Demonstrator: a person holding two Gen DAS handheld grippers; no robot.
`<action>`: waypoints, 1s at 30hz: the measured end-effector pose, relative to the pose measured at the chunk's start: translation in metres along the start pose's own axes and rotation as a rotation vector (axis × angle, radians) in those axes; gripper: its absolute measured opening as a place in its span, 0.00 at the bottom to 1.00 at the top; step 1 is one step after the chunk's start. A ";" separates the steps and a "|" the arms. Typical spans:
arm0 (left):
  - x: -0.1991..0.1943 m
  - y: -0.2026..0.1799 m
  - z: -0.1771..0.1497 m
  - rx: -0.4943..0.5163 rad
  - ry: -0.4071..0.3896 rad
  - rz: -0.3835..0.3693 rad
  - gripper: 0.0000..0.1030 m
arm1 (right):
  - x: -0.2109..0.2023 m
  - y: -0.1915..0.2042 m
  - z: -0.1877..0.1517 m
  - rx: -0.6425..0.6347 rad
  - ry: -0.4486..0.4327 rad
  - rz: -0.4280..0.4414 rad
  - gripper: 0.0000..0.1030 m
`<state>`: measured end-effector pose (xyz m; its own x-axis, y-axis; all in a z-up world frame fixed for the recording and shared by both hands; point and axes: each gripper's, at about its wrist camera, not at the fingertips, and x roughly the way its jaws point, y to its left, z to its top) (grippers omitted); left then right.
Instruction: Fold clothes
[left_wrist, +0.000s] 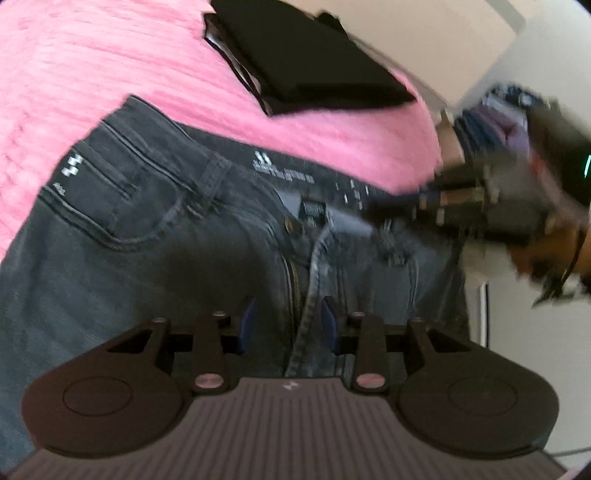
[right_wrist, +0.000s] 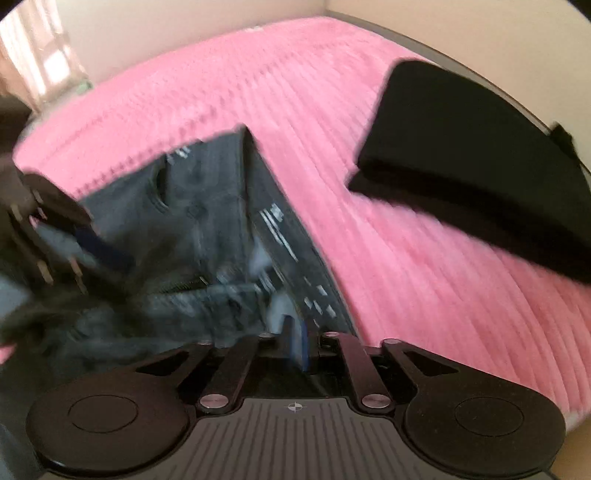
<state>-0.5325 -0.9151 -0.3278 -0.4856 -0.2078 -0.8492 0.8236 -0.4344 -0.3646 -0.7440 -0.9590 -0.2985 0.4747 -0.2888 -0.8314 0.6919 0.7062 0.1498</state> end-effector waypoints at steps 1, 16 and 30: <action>0.005 -0.006 -0.003 0.035 0.006 0.007 0.31 | -0.001 0.002 0.004 -0.018 -0.015 0.028 0.62; -0.020 -0.049 -0.031 0.286 -0.166 0.139 0.06 | 0.011 0.020 0.028 -0.160 0.026 0.177 0.17; 0.009 -0.018 -0.035 0.109 -0.096 0.212 0.12 | 0.070 0.005 0.041 -0.177 0.071 0.220 0.33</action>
<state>-0.5416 -0.8787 -0.3421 -0.3354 -0.3846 -0.8600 0.8761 -0.4630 -0.1346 -0.6851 -1.0021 -0.3338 0.5591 -0.0751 -0.8257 0.4685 0.8503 0.2399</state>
